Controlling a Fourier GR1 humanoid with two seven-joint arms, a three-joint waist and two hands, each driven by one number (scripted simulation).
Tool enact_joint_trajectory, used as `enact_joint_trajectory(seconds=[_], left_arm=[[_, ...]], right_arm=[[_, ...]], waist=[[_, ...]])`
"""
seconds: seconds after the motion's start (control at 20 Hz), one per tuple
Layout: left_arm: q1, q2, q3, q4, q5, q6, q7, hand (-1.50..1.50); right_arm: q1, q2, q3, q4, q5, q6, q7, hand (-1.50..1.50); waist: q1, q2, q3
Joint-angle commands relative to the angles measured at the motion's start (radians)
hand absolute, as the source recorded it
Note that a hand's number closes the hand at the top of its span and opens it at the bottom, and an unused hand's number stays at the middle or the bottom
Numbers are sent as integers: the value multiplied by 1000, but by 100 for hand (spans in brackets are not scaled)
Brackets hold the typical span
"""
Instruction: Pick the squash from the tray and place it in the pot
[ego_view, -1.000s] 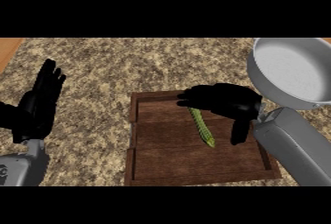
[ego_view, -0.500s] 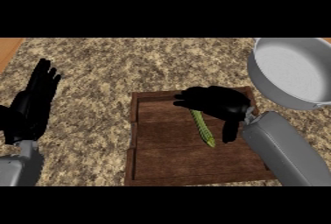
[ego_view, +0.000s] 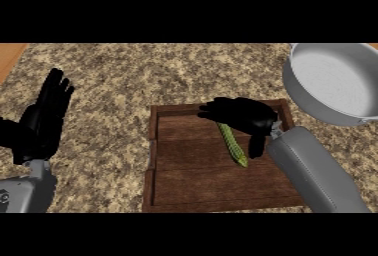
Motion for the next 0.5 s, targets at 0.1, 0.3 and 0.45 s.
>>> enact_joint_trajectory(seconds=[0.1,0.3,0.45], left_arm=[[7,-17,-11,-19,-17,-10,8,0],[-57,8,33,29,-17,-30,17,0],[0,-39,-21,-92,-50,17,86,0]], right_arm=[[-83,73,40,109,101,-57,-53,150],[-63,49,6,177,138,-150,-187,150],[-40,49,7,208,164,-183,-222,150]], waist=[[9,2,0],[0,2,0],[4,1,0]])
